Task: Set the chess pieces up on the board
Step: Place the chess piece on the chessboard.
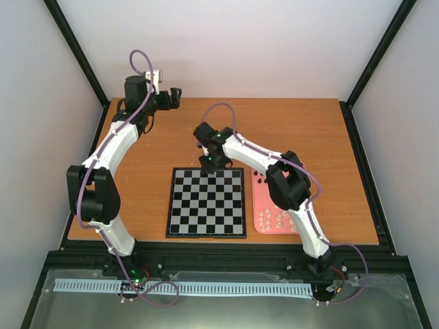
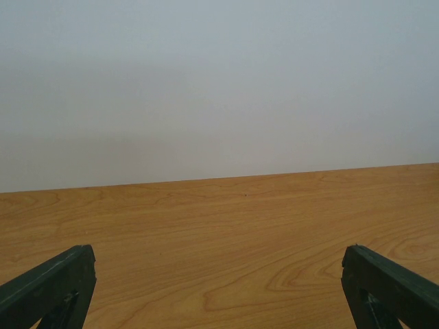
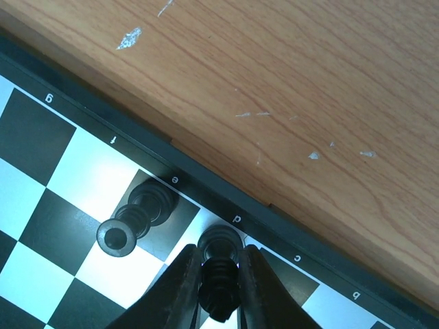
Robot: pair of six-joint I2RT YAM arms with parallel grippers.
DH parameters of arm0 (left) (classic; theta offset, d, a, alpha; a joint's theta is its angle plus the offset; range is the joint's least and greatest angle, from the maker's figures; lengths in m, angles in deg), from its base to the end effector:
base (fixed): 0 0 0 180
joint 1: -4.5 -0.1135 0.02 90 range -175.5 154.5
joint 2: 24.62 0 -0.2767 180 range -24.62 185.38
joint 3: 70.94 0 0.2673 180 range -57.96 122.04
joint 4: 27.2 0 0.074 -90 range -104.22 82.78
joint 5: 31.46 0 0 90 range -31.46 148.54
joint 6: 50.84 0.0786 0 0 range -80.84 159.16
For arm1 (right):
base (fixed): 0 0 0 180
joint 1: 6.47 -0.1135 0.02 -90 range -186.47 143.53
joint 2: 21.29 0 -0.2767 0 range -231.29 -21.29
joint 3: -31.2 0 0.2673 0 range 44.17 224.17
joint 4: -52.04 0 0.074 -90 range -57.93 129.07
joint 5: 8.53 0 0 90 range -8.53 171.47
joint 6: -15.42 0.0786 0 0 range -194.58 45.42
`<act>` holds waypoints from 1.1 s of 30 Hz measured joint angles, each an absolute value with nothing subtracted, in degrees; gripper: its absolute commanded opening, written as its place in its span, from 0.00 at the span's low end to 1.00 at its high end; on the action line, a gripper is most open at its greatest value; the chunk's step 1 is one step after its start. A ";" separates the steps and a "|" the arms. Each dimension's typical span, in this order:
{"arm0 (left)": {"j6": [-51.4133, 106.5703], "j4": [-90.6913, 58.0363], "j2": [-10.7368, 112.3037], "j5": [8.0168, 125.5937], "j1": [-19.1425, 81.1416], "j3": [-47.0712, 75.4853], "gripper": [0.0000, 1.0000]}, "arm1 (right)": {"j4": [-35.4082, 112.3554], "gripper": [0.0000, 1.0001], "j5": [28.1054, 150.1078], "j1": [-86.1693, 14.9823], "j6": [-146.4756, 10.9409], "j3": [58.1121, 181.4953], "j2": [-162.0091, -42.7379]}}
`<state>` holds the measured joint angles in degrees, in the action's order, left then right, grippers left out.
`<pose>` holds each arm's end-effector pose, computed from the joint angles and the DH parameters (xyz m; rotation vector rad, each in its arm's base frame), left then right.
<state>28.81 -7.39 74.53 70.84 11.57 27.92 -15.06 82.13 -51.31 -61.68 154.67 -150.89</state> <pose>0.4673 -0.0748 0.3335 0.0900 1.9326 -0.4097 0.3583 0.3576 0.1521 -0.7955 2.7708 0.2197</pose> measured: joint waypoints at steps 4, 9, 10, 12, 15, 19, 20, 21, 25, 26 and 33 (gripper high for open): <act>28.81 -7.39 74.53 70.84 11.57 27.92 1.00 | -15.06 0.23 82.11 -51.31 -61.78 154.47 -150.89; 28.81 -7.42 74.53 70.84 11.57 27.92 1.00 | -14.88 0.24 82.13 -51.31 -61.92 153.49 -150.89; 28.79 -7.42 74.53 70.84 11.57 27.92 1.00 | -14.82 0.24 82.13 -51.31 -61.94 153.27 -150.89; 28.79 -7.39 74.53 70.84 11.57 27.92 1.00 | -14.75 0.24 82.13 -51.31 -61.96 152.98 -150.89; 28.79 -7.39 74.55 70.84 11.57 27.92 1.00 | -14.51 0.24 82.13 -51.31 -62.16 152.46 -150.83; 28.77 -7.39 74.55 70.84 11.57 27.92 1.00 | -14.08 0.24 82.18 -51.31 -62.53 151.43 -150.39; 28.77 -7.39 74.55 70.84 11.57 27.92 1.00 | -13.99 0.24 82.18 -51.31 -62.59 151.21 -150.22; 28.77 -7.39 74.55 70.84 11.57 27.92 1.00 | -13.99 0.24 82.18 -51.31 -62.75 150.95 -149.95; 28.74 -7.39 74.55 70.84 11.57 27.92 1.00 | -13.84 0.24 82.24 -51.31 -63.01 150.47 -148.88; 28.74 -7.39 74.55 70.84 11.57 27.92 1.00 | -13.81 0.25 82.26 -51.31 -63.05 150.41 -148.62; 28.72 -7.39 74.55 70.86 11.57 27.92 1.00 | -13.44 0.39 82.33 -51.46 -63.62 149.71 -147.37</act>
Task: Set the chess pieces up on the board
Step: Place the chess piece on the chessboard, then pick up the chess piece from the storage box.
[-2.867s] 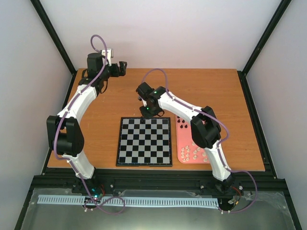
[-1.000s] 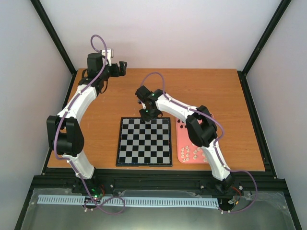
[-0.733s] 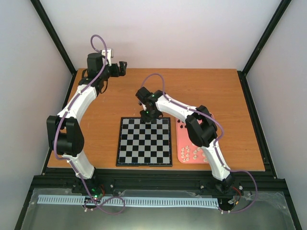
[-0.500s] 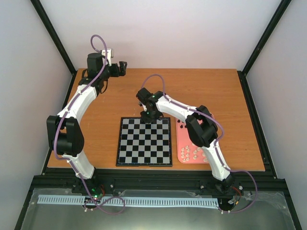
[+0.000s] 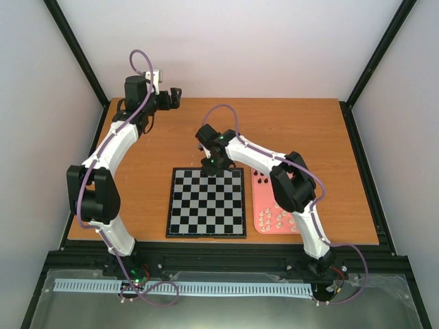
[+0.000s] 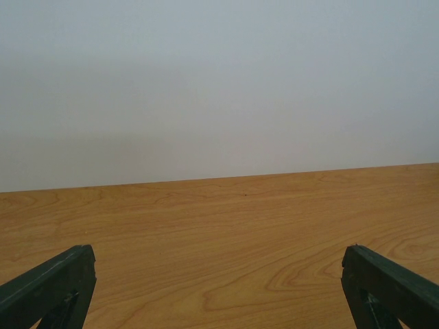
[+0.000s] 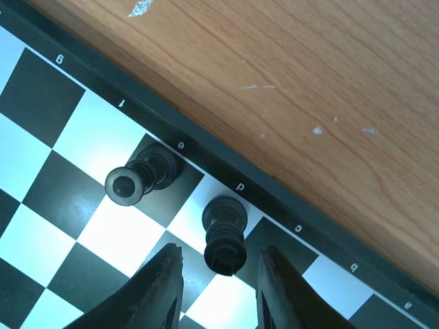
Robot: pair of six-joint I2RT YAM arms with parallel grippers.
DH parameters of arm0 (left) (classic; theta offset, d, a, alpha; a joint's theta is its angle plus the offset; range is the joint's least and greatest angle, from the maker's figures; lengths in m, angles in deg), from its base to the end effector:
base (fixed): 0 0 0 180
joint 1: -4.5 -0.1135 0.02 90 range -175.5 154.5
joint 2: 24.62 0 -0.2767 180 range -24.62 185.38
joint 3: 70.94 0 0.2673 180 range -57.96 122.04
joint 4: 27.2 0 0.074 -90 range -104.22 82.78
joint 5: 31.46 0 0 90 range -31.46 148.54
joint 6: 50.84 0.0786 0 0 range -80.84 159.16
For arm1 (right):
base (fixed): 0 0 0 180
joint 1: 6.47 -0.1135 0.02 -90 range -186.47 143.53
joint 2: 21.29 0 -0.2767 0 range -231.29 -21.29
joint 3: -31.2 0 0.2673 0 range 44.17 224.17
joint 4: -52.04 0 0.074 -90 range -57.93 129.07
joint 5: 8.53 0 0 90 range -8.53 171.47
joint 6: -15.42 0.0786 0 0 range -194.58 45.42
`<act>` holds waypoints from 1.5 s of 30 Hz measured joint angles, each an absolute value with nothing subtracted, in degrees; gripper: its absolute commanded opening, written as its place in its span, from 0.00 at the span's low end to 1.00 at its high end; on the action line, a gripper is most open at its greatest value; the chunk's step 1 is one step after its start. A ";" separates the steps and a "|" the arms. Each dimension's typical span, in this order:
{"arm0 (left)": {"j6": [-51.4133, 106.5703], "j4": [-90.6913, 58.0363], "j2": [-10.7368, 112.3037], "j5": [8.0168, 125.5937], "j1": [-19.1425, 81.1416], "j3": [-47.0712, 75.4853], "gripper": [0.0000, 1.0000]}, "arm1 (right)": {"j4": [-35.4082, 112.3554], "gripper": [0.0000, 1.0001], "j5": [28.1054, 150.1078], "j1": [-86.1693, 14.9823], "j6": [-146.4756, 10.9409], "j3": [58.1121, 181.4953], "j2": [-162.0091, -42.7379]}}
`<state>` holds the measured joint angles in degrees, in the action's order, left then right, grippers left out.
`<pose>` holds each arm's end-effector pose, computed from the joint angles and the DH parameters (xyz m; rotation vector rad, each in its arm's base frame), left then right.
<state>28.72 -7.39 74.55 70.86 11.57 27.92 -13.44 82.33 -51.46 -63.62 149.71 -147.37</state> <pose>0.4673 -0.0749 0.3333 0.0887 1.9331 -0.4110 0.3474 0.3490 0.1560 -0.8456 2.7522 0.2203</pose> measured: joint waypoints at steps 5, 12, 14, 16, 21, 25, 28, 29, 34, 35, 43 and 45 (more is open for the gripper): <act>28.72 -7.39 74.55 70.88 11.57 27.92 1.00 | -12.74 0.54 82.20 -51.70 -64.21 147.91 -145.58; 28.72 -7.39 74.55 70.88 11.57 27.92 1.00 | -11.28 0.63 82.09 -51.85 -64.74 145.77 -140.88; 28.72 -7.37 74.55 70.90 11.57 27.92 1.00 | -10.73 0.67 80.89 -51.87 -64.69 144.35 -139.11; 28.72 -7.39 74.55 70.93 11.57 27.92 1.00 | -10.36 0.71 78.85 -51.87 -64.39 142.08 -136.73; 28.72 -7.39 74.55 71.06 11.57 27.92 1.00 | -9.81 0.70 74.35 -50.17 -63.27 133.71 -128.14; 28.72 -7.37 74.55 71.04 11.57 27.92 1.00 | -8.76 0.66 71.49 -45.38 -61.72 127.26 -121.76; 28.72 -7.37 74.55 71.04 11.57 27.92 1.00 | -8.22 0.63 69.21 -41.19 -60.76 122.76 -117.93; 28.72 -7.39 74.55 71.06 11.57 27.92 1.00 | -8.07 0.62 68.67 -39.87 -60.32 121.27 -116.86; 28.72 -7.39 74.55 71.12 11.57 27.92 1.00 | -7.37 0.57 67.20 -33.65 -59.07 114.65 -112.64; 28.72 -7.39 74.55 71.21 11.57 27.92 1.00 | -7.26 0.56 67.07 -32.62 -58.97 113.71 -112.16; 28.70 -7.39 74.55 71.67 11.57 27.92 1.00 | -5.60 0.51 67.12 -26.61 -58.24 108.81 -110.83; 28.70 -7.39 74.55 71.69 11.57 27.92 1.00 | -4.61 0.48 67.42 -26.28 -58.33 108.81 -111.05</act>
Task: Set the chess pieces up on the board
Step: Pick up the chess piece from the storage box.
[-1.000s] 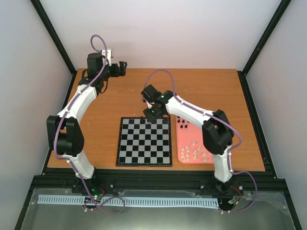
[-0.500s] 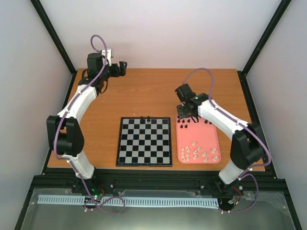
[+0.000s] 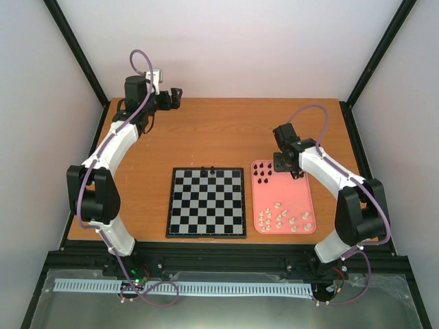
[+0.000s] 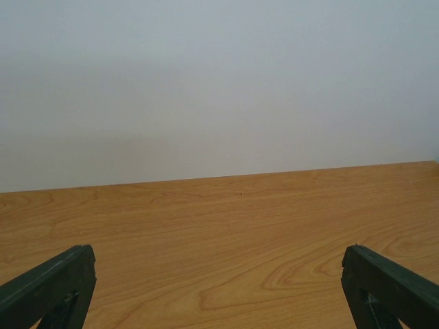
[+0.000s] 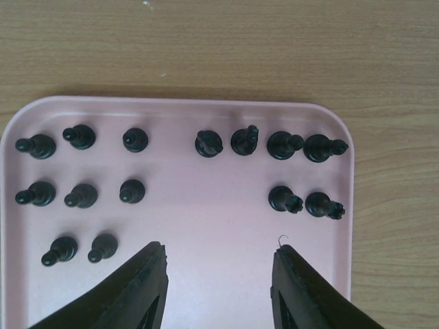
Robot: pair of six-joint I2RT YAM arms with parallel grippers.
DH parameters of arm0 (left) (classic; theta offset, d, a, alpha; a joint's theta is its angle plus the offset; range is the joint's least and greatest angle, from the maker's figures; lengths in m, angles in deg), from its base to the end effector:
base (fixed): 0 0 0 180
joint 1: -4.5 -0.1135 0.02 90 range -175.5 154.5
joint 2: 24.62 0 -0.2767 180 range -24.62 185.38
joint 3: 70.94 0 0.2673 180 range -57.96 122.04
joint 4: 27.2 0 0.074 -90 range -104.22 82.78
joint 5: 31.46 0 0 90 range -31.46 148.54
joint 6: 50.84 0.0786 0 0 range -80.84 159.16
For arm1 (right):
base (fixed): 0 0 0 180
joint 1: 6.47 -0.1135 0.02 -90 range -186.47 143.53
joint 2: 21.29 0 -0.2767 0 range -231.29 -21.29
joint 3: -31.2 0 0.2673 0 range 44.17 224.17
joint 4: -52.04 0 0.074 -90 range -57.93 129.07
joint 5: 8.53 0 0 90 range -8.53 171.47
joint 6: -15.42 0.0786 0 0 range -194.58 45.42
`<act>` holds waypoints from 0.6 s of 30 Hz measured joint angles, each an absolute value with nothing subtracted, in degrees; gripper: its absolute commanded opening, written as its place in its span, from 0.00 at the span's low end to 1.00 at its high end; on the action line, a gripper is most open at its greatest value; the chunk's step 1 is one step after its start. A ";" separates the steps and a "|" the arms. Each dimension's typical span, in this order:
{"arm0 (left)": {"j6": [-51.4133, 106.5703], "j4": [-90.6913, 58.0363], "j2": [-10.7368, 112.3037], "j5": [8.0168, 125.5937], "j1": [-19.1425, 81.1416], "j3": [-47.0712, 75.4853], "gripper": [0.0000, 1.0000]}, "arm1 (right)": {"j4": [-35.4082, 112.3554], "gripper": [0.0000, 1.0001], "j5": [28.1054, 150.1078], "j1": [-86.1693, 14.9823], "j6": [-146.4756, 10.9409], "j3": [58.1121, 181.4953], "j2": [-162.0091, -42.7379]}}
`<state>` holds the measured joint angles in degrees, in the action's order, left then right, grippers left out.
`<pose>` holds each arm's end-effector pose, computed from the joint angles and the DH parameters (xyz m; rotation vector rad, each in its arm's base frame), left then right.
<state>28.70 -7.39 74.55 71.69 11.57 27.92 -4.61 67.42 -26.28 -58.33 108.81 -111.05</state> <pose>0.4669 -0.0759 0.3334 0.0982 1.9330 -0.4252 0.3212 0.0954 0.1939 -0.0217 2.7119 -0.1607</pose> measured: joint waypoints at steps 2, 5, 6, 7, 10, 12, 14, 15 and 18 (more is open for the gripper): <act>28.70 -7.39 74.55 71.69 11.57 27.92 1.00 | -3.78 0.48 67.73 -25.73 -58.53 108.81 -111.49; 28.70 -7.39 74.55 71.69 11.57 27.92 1.00 | -3.28 0.44 67.99 -24.53 -58.55 108.81 -112.18; 28.70 -7.39 74.55 71.69 11.57 27.92 1.00 | -3.26 0.44 67.99 -24.18 -58.62 108.81 -112.23; 28.70 -7.39 74.55 71.69 11.57 27.92 1.00 | -3.26 0.44 67.99 -23.77 -58.55 108.81 -112.23; 28.70 -7.39 74.55 71.71 11.57 27.92 1.00 | -3.06 0.42 67.99 -23.11 -58.44 108.64 -112.23; 28.70 -7.39 74.58 71.80 11.57 27.92 1.00 | -3.02 0.41 67.99 -23.05 -58.44 108.22 -112.27; 28.70 -7.39 74.68 71.89 11.57 27.92 1.00 | -3.04 0.40 67.97 -23.05 -58.40 107.63 -112.58; 28.70 -7.39 74.77 71.91 11.57 27.92 1.00 | -3.08 0.40 67.93 -23.02 -58.24 107.37 -112.91; 28.70 -7.39 75.12 72.00 11.57 27.92 1.00 | -3.10 0.40 67.82 -22.85 -57.81 106.45 -114.17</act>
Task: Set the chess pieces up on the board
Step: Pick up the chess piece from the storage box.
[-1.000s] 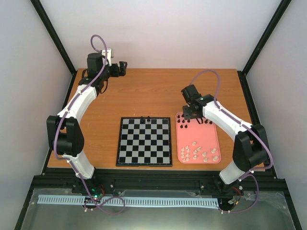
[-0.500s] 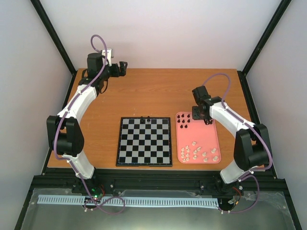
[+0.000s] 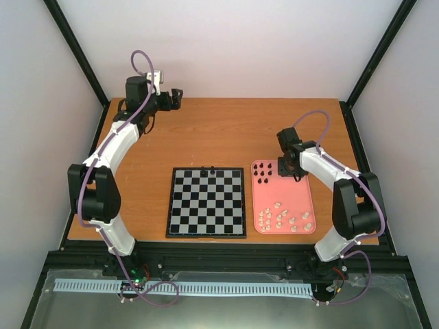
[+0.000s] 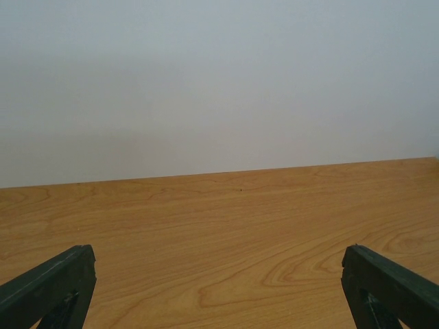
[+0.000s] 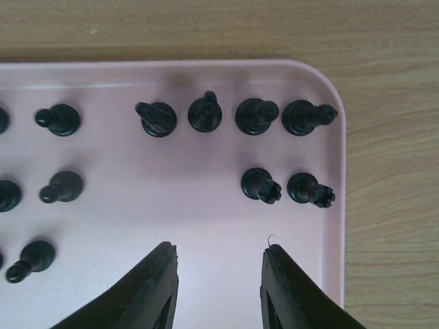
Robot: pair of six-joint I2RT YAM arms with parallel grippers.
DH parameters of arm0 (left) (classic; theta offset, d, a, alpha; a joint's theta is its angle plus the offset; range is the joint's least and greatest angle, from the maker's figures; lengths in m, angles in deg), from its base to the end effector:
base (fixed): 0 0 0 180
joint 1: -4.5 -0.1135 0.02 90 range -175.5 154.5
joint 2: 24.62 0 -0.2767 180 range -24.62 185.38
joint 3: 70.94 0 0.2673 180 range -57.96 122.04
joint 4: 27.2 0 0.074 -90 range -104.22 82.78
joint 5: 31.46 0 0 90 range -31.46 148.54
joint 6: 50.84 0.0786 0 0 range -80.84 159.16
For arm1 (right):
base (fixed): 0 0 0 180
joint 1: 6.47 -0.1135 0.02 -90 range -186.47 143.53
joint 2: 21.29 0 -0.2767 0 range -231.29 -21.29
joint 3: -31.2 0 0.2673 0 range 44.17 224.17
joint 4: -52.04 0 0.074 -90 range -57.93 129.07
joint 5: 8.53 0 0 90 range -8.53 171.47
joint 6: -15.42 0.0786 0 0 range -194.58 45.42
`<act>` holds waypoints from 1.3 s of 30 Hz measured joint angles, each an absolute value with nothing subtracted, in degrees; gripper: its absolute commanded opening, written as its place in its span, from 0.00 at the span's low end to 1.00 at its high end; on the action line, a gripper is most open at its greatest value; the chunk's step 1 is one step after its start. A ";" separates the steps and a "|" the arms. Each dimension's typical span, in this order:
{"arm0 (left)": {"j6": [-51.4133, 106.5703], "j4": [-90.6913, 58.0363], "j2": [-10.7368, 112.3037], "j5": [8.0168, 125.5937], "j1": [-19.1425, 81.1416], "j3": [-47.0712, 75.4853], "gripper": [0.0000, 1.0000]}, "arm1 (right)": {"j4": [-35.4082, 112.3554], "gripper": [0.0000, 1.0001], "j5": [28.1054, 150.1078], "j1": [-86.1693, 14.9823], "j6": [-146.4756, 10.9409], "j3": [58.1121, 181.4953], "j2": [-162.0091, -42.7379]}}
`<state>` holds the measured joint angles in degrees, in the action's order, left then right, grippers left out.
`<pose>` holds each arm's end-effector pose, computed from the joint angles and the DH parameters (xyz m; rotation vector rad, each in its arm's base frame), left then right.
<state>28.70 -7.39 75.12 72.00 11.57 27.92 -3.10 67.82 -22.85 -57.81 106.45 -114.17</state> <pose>0.4690 -0.0766 0.3290 0.1008 1.9429 -0.4304 0.3249 0.0762 0.1653 0.0599 2.7799 -0.1988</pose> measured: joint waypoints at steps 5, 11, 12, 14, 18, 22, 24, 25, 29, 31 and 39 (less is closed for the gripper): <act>28.68 -7.37 75.41 72.06 11.57 27.92 1.00 | -2.97 0.41 67.09 -21.89 -57.54 105.49 -114.90; 28.68 -7.39 75.41 72.11 11.57 27.95 1.00 | -1.84 0.42 66.96 -20.90 -57.50 104.79 -115.46; 28.68 -7.39 75.41 72.11 11.57 27.92 1.00 | -1.55 0.42 67.01 -20.82 -57.52 104.79 -115.77; 28.68 -7.39 75.41 72.11 11.57 27.92 1.00 | -0.96 0.42 67.18 -20.27 -57.54 104.79 -116.36; 28.68 -7.39 75.41 72.13 11.57 27.95 1.00 | -0.07 0.41 67.29 -18.46 -57.57 104.79 -116.97; 28.68 -7.39 75.41 72.15 11.57 27.95 1.00 | 0.63 0.40 67.58 -17.73 -57.68 104.79 -117.19; 28.68 -7.39 75.41 72.15 11.57 27.95 1.00 | 1.07 0.39 68.12 -17.71 -57.85 104.79 -117.52; 28.68 -7.39 75.41 72.15 11.57 27.95 1.00 | 1.35 0.39 68.43 -17.73 -57.92 104.81 -117.74; 28.68 -7.39 75.41 72.15 11.57 27.95 1.00 | 1.64 0.39 68.84 -17.73 -58.29 104.81 -118.44; 28.68 -7.39 75.47 72.15 11.57 28.01 1.00 | 1.70 0.39 68.87 -17.73 -58.48 104.81 -118.63; 28.68 -7.39 75.80 72.15 11.57 28.17 1.00 | 2.14 0.36 69.24 -17.73 -58.88 104.86 -120.27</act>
